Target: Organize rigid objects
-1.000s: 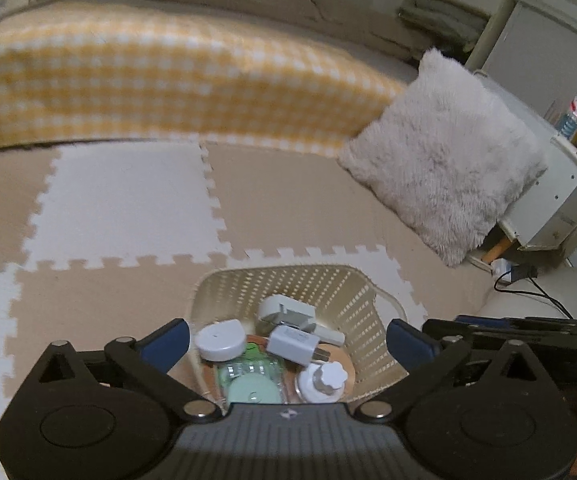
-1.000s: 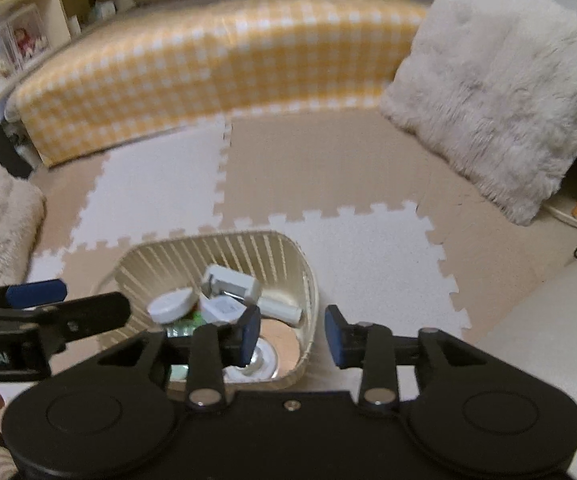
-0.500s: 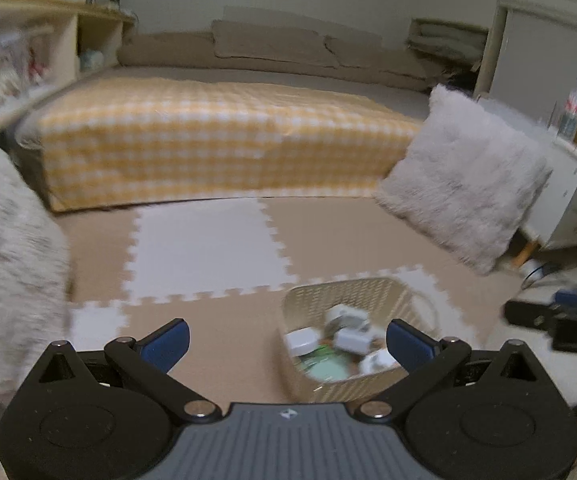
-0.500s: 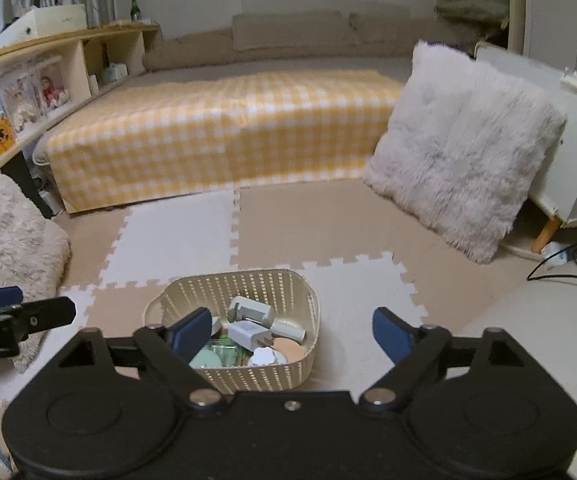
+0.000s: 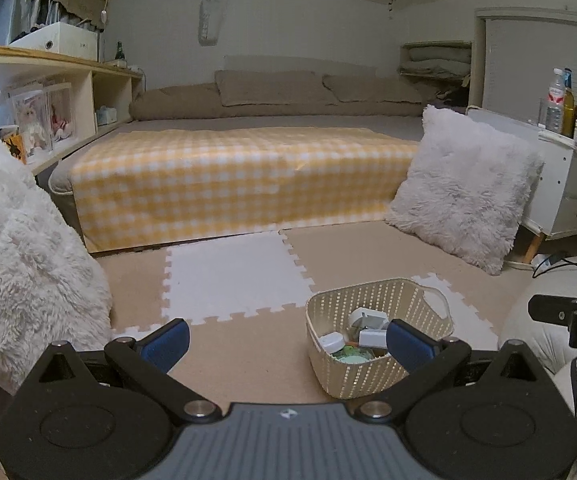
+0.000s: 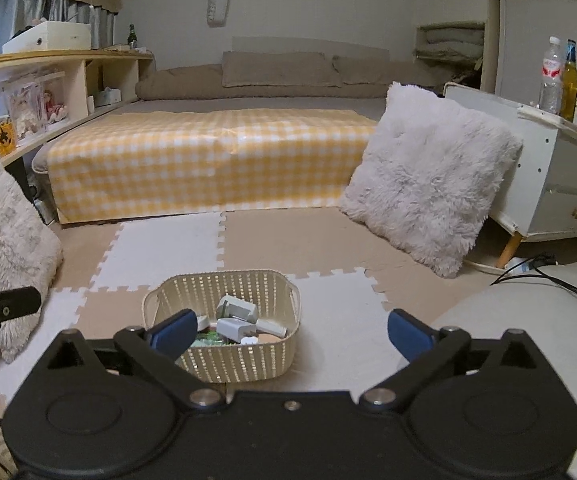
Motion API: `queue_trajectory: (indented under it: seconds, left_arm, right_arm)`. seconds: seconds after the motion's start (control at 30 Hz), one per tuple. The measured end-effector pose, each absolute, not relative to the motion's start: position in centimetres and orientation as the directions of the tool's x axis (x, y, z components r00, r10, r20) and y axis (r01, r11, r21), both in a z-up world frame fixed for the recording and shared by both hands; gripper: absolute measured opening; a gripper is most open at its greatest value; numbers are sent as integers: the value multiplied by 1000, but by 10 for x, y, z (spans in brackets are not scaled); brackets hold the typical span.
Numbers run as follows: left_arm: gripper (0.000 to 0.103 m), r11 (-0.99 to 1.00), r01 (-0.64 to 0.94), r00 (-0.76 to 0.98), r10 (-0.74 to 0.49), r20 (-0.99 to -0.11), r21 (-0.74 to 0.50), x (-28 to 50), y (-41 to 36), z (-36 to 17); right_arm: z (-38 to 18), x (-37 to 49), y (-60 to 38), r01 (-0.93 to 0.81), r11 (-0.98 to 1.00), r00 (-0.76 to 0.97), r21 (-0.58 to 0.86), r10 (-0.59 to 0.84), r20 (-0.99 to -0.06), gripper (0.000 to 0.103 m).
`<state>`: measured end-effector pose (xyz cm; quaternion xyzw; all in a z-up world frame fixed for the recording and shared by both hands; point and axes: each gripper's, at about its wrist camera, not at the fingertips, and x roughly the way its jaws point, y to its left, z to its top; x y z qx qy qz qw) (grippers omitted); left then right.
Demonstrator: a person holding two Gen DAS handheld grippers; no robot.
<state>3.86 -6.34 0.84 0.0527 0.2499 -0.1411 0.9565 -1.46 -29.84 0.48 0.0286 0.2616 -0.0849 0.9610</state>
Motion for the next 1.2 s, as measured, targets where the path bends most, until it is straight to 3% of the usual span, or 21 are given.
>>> queue_trajectory:
  seconds: [1.2]
  left_arm:
    - [103,967,252,855,-198,-479,50,22,-56,-9]
  right_arm:
    - [-15,-39,-281,190,981,874,-24,-180,-452,103]
